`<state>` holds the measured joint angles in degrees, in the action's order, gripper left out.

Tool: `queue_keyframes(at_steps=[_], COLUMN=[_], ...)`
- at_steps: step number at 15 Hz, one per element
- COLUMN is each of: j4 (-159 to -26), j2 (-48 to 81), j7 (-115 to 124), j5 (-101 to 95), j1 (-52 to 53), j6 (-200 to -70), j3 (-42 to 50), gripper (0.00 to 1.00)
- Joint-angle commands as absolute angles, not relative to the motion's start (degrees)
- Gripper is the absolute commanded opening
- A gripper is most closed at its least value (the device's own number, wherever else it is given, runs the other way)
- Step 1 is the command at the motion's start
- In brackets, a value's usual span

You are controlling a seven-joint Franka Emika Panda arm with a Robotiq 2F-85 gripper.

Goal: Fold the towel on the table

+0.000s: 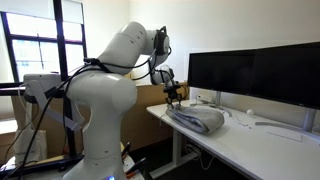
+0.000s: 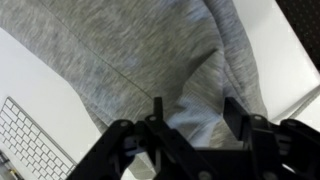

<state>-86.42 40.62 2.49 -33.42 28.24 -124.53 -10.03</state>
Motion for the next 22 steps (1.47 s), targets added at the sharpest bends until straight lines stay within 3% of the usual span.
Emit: queue_keyframes(at_steps=[1,3,22], j4=[-85.67,-85.49,-96.63], j2=[39.78,39.01,17.97], j7=[-0.61,-1.52,7.74], j5=[-30.34,-28.62,-26.05], j1=[27.83,27.59,23.59], j6=[-123.17,-123.43,-127.44], j3=[-10.51,-10.62,-8.23], gripper=[0.96,1.00,1.00])
